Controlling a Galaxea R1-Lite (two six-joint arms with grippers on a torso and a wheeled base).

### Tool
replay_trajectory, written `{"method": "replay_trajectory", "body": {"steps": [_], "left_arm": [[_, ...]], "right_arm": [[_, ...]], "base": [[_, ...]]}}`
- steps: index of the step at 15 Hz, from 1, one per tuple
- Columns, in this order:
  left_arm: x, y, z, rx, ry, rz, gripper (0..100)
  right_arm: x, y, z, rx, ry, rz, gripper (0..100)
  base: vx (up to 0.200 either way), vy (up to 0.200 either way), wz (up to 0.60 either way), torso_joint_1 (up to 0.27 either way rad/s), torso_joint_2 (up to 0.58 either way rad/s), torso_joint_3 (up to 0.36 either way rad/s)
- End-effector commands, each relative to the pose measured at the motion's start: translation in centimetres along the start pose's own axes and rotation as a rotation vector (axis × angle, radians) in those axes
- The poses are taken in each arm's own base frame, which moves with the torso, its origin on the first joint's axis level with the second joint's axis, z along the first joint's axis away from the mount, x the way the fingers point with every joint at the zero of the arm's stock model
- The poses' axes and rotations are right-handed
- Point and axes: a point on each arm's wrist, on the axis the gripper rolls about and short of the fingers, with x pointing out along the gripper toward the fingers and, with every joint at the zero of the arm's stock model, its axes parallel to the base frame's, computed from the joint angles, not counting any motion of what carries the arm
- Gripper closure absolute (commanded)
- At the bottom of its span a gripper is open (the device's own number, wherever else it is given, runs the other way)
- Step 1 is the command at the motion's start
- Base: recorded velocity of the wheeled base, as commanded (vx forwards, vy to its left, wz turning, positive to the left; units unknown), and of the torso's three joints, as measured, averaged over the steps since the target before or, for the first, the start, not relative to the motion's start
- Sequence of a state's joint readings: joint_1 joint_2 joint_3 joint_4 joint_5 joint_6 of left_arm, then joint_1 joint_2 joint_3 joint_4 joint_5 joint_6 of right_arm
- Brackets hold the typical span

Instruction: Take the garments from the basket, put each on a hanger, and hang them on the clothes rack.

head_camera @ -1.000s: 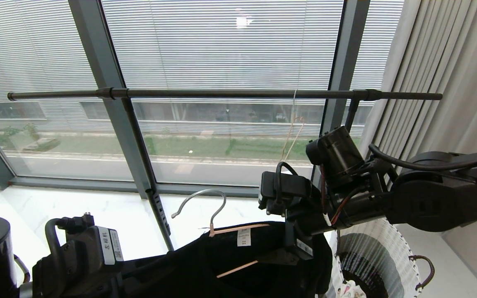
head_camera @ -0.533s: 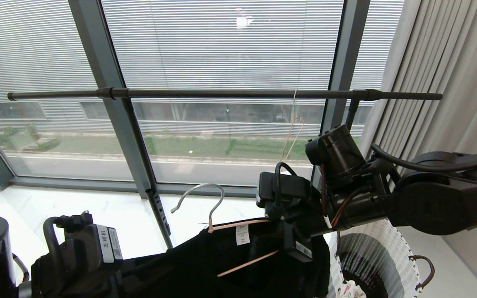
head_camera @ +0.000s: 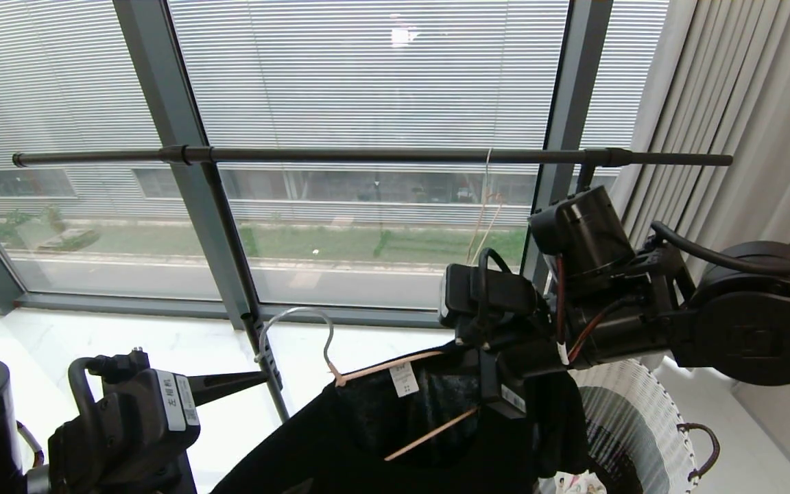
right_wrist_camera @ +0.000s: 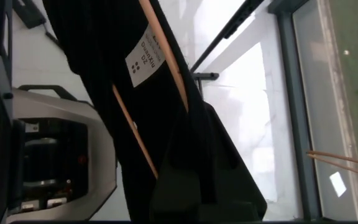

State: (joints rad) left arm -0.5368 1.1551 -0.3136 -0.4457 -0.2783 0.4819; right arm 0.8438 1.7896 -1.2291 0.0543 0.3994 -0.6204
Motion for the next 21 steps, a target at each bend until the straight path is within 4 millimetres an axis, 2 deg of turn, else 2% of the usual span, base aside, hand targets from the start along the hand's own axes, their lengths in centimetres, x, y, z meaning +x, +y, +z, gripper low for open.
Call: {"method": "replay_trajectory", "body": {"steps": [1,3,5,9,13,18,19,21], "left_arm": [[-0.2,0.4,-0.5,-0.018,0.021,0.034,0],[-0.5,0.8,-1.2,-0.043,0.047,0.075,0],[-1.5,1.1,-2.9,-0.094,0.104,0.149,0],[-2.3,0.6,-5.3,-0.179,0.185,0.194,0],[-1.3,1.0,-6.1,-0.235,0.249,0.172,0],[-0.9,1.2,-6.2,-0.268,0.259,0.168,0],[-0.9,1.1,-6.2,-0.269,0.261,0.166,100],[-1.0,0.8,-6.7,-0.269,0.288,0.16,100]], "right_arm": [[-0.9,-0.6,-0.3,-0.016,-0.017,-0.041,100],[-1.6,-1.3,-0.8,-0.029,-0.038,-0.091,100],[-2.7,-1.8,-1.2,-0.024,-0.048,-0.136,100],[-5.0,-3.1,-1.3,-0.018,-0.07,-0.221,100],[-7.1,-1.4,-0.5,-0.042,-0.106,-0.222,100],[-7.7,0.8,-0.7,-0.052,-0.108,-0.183,100],[-7.5,1.0,-0.6,-0.055,-0.108,-0.176,100],[-7.5,1.0,-0.7,-0.052,-0.102,-0.18,100]], "base": [[0.0,0.0,0.0,0.0,0.0,0.0],[0.0,0.0,0.0,0.0,0.0,0.0],[0.0,0.0,0.0,0.0,0.0,0.0],[0.0,0.0,0.0,0.0,0.0,0.0],[0.0,0.0,0.0,0.0,0.0,0.0],[0.0,0.0,0.0,0.0,0.0,0.0],[0.0,0.0,0.0,0.0,0.0,0.0],[0.0,0.0,0.0,0.0,0.0,0.0]]}}
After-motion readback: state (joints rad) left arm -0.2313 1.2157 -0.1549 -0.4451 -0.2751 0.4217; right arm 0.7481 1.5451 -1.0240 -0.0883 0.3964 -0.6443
